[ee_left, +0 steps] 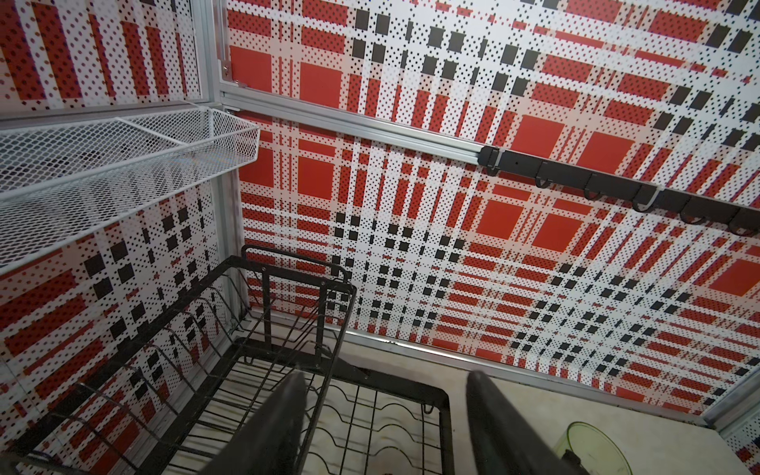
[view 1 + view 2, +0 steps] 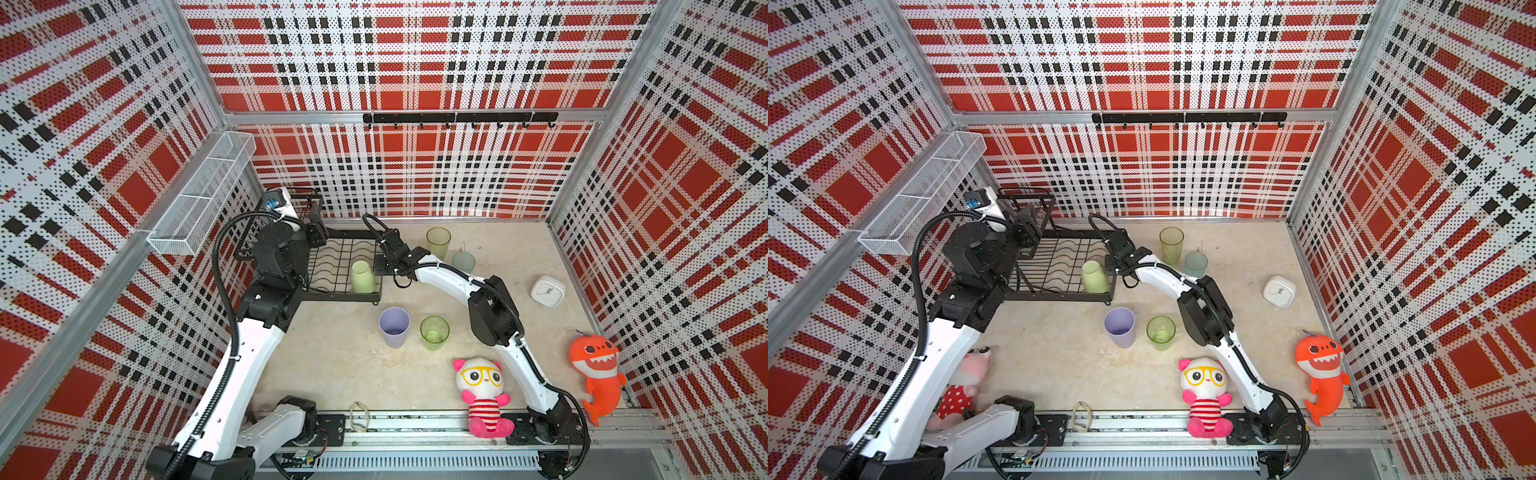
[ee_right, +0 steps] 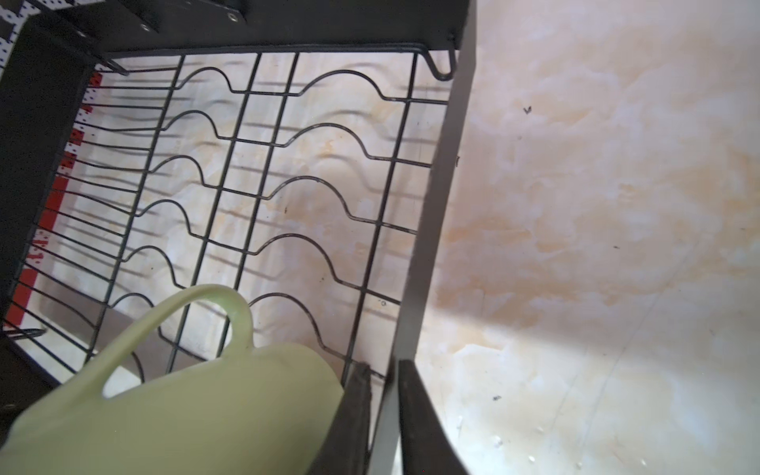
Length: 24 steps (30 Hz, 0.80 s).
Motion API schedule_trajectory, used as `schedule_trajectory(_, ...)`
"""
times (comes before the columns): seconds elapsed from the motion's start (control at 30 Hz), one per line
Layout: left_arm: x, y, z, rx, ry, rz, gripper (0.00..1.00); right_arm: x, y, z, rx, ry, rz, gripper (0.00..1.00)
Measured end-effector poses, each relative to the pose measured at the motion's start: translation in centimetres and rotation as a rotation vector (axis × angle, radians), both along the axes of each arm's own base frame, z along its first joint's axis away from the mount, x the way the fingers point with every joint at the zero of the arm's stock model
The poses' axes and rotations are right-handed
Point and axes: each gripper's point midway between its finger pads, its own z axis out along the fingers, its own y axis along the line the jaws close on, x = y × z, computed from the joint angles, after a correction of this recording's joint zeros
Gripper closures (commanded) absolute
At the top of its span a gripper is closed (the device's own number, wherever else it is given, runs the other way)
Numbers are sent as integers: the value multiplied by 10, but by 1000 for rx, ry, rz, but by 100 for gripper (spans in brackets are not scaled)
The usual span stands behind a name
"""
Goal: Load cups into a dish rack
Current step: Move the dish rack to the top-left of the table.
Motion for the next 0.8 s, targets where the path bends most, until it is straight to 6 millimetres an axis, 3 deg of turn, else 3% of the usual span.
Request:
schedule_trajectory(0.33, -2, -13, 0, 5, 1, -25, 35, 8, -14, 1, -58, -44, -76, 100)
schedule_trajectory(0.8, -13, -24, 15, 19, -32, -49, 35, 0, -61, 0, -131, -40, -128, 100)
